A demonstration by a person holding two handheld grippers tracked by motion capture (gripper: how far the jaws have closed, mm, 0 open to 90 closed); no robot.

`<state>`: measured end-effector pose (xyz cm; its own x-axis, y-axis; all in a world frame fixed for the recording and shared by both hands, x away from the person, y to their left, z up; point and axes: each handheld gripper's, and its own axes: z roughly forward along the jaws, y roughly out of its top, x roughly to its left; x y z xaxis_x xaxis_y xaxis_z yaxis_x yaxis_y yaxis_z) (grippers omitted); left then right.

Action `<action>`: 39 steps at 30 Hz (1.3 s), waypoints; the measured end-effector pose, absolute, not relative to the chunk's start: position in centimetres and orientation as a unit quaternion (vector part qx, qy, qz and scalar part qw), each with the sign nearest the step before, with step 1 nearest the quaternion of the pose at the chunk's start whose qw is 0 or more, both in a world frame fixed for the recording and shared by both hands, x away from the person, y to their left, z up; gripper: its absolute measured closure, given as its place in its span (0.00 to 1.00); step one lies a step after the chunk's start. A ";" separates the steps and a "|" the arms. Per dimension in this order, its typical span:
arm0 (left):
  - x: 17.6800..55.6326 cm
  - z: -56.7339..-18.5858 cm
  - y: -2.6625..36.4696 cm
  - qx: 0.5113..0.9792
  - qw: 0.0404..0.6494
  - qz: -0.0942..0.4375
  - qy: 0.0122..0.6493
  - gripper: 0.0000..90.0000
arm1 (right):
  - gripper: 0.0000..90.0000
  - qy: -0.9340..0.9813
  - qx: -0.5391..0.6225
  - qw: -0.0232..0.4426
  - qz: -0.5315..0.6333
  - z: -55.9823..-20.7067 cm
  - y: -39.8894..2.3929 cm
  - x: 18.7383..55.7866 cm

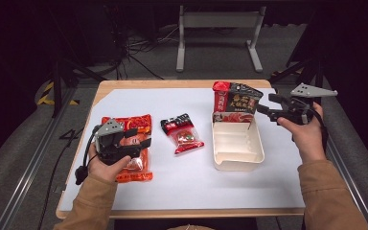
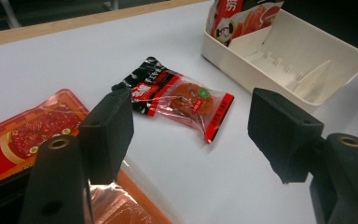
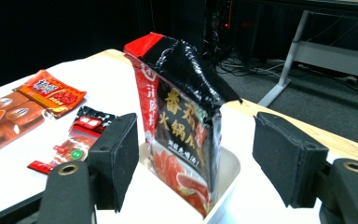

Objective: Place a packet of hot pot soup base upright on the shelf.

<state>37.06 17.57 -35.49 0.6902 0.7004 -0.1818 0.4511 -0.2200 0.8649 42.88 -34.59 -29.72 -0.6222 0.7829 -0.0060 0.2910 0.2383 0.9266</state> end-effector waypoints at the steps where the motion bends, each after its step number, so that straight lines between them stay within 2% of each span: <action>1: 37.1 -35.5 17.6 0.771 0.501 0.123 0.372 0.35 | 0.35 0.746 0.361 0.243 0.504 -29.7 -34.7 42.6; 19: 37.2 -35.3 18.8 0.765 0.507 0.130 0.374 0.38 | 0.36 0.764 0.342 0.216 0.503 -29.5 -33.2 38.5; 39: 37.8 -35.3 19.3 0.765 0.510 0.135 0.369 0.37 | 0.34 0.776 0.325 0.188 0.507 -33.1 -31.5 35.9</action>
<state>37.77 19.26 -35.27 0.6911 0.7025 -0.1698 0.4278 -0.2081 0.8796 35.86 -31.53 -33.15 -0.7182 0.6948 0.0380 0.3138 0.2747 0.9089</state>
